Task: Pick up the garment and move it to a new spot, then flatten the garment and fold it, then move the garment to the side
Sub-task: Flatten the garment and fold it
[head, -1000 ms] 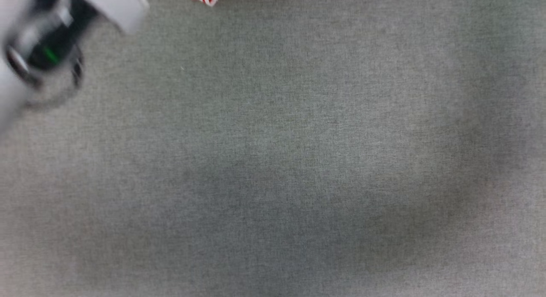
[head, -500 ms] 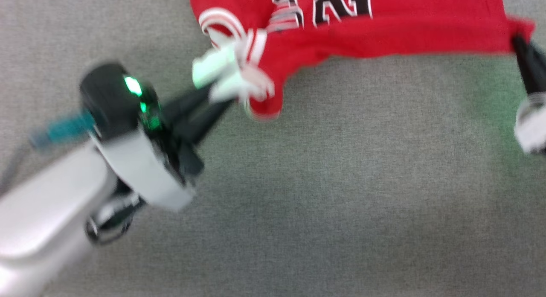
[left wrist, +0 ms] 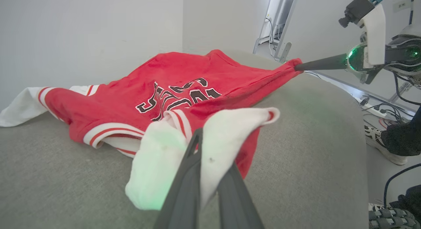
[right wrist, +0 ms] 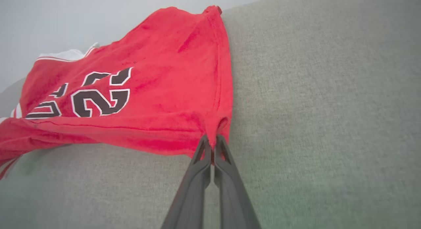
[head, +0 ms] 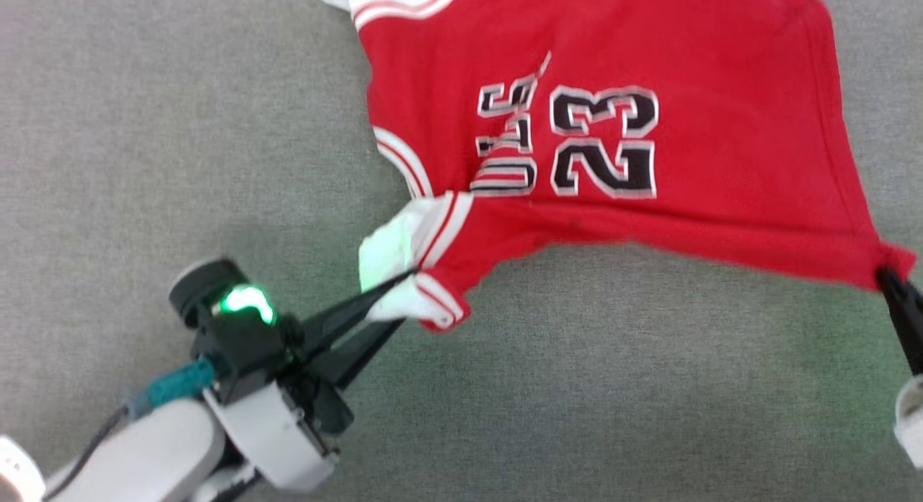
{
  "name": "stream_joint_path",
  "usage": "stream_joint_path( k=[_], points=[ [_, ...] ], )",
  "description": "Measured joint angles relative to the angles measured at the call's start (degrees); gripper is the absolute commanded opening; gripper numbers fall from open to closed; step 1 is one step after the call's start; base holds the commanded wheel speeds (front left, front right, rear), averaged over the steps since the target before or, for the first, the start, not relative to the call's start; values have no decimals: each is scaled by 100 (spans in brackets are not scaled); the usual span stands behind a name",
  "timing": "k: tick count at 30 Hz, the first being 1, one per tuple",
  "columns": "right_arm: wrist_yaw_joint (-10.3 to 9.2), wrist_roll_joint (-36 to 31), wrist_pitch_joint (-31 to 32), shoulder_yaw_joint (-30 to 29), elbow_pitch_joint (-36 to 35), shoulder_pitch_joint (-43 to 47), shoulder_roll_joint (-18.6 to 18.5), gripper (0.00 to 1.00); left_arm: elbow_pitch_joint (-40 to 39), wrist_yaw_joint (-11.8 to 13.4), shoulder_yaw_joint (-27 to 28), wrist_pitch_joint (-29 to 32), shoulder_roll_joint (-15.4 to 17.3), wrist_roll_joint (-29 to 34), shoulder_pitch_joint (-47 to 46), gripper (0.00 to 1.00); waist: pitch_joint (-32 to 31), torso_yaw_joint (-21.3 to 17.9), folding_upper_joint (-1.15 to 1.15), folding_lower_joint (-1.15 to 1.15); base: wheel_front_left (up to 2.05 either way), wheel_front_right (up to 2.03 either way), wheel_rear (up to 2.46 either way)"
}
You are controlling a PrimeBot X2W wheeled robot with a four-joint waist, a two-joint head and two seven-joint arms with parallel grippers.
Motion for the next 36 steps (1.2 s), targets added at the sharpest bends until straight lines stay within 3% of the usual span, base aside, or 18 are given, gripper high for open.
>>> stream_joint_path(
  k=[10,16,26,36],
  points=[
    [0,138,381,-354,-810,1153,283,0,-626,0,725,-1,31,441,1471,0,-240,1,0,0,0,0,0],
    [0,265,470,-544,-1067,1377,328,0,-888,0,945,-1,37,604,1749,0,-238,21,0,0,0,0,0],
    [-1,197,468,-211,-404,101,200,0,-669,0,823,0,-36,525,910,0,-16,-34,0,0,0,0,0],
    [-1,-55,234,-259,501,-860,291,0,-63,-1,861,0,-433,316,-4,0,279,15,0,0,0,0,0]
  ],
)
